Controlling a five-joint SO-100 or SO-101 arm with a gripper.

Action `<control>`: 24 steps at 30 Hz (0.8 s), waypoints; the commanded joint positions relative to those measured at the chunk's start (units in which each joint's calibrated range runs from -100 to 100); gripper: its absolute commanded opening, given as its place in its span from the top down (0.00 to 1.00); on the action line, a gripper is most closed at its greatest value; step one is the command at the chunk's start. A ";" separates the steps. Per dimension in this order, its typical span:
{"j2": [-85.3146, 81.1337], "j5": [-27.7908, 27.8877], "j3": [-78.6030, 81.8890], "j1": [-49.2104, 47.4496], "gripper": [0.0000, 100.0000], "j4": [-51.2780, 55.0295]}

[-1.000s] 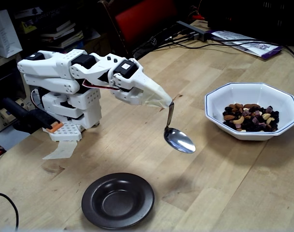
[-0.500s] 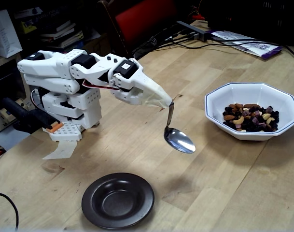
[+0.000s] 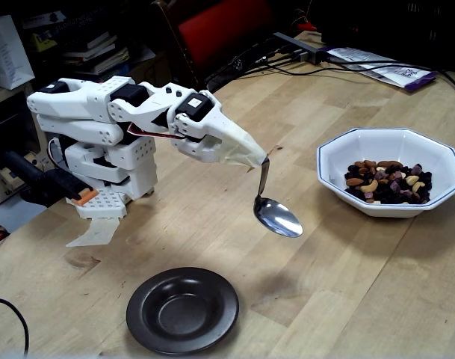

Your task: Use spoon to transfer food from the white bowl to brown plate

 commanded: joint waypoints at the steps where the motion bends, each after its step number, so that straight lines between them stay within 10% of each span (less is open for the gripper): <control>1: -0.86 -0.20 0.21 0.42 0.96 -0.31; 24: -0.52 -0.24 -14.57 0.34 0.96 -0.31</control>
